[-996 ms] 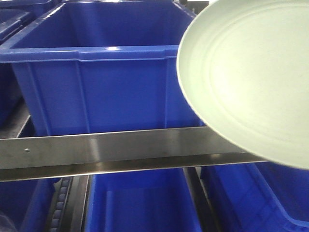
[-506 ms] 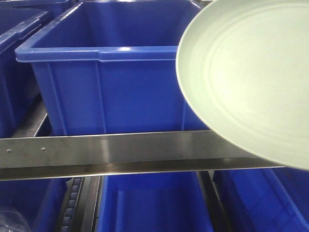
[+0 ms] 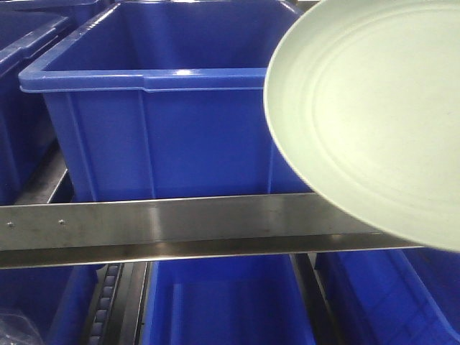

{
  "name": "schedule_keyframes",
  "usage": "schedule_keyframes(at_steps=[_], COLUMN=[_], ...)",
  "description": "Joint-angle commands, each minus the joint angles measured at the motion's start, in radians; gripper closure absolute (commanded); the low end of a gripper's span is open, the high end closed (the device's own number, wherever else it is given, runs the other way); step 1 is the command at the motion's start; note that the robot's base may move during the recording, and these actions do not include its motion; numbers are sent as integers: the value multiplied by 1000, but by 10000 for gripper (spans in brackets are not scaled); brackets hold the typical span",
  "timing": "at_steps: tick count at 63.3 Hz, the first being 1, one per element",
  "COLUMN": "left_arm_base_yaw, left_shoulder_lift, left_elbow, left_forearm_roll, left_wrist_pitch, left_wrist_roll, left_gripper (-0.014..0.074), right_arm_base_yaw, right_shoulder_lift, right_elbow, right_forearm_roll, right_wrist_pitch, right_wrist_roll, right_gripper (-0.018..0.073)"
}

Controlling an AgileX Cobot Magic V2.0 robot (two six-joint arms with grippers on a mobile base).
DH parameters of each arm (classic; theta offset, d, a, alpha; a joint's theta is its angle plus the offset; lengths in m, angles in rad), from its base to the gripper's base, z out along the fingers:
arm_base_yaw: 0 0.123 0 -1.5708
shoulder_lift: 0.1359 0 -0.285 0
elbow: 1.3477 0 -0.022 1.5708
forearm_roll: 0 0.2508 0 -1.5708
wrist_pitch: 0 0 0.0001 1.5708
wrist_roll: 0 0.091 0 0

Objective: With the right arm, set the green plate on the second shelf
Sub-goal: 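Extend the right gripper with the plate over the shelf bins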

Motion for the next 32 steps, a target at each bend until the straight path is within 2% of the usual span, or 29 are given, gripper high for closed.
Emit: schedule_keyframes(at_steps=[1,32], left_arm_base_yaw=[-1,-1], left_shoulder_lift=[-22,-22], left_elbow=[40,40], left_forearm_roll=[-4,-4], left_wrist_pitch=[-89,-89], left_wrist_roll=[-12,-12], left_gripper=[472,472], right_arm_base_yaw=[-5,-5], right_shoulder_lift=[2,2], right_elbow=[-33,-33], right_forearm_roll=[0,6], right_wrist_pitch=[-115,-122], right_wrist_roll=[-1,0], right_gripper=[505,505])
